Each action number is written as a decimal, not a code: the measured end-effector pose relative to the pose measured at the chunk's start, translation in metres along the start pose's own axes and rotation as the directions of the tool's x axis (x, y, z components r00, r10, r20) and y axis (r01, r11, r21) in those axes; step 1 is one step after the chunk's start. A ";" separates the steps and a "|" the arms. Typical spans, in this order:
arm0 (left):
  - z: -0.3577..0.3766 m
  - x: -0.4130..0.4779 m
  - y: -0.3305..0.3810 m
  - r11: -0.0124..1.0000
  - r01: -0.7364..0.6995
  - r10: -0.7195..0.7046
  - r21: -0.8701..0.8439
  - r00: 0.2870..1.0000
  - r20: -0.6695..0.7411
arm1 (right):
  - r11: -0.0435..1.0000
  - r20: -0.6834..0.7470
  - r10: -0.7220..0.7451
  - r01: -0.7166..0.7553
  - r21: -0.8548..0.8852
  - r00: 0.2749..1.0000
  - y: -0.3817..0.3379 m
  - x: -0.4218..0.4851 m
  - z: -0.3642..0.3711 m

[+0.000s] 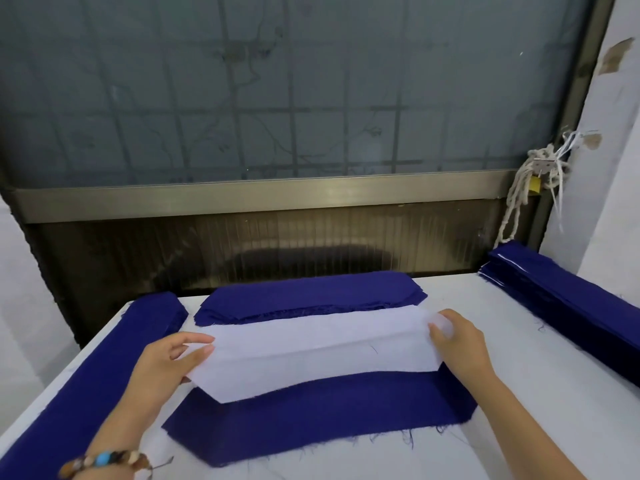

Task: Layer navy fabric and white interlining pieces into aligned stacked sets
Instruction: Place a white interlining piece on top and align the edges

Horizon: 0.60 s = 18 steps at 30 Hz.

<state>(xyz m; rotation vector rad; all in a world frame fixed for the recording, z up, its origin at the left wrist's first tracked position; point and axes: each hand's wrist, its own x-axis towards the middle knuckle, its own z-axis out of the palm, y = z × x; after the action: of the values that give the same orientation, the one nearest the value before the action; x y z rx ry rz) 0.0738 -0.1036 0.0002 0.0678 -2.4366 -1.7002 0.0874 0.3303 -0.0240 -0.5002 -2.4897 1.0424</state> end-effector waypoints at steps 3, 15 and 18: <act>-0.011 -0.008 -0.008 0.996 0.085 -0.085 0.005 0.989 0.119 | 0.998 0.016 0.002 -0.003 0.069 1.000 0.002 -0.009 -0.003; -0.010 -0.023 -0.017 0.936 -0.034 -0.035 0.350 0.981 0.189 | 0.982 0.065 -0.001 0.013 -0.186 0.998 0.011 -0.032 -0.009; -0.008 -0.024 -0.018 0.914 -0.078 0.000 0.399 0.982 0.191 | 0.974 0.037 -0.004 0.013 -0.228 0.999 0.012 -0.032 -0.008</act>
<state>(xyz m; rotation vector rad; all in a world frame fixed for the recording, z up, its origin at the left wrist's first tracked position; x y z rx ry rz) 0.0978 -0.1143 -0.0168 -0.0947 -2.8727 -1.2043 0.1206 0.3280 -0.0341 -0.5415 -2.6568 0.7709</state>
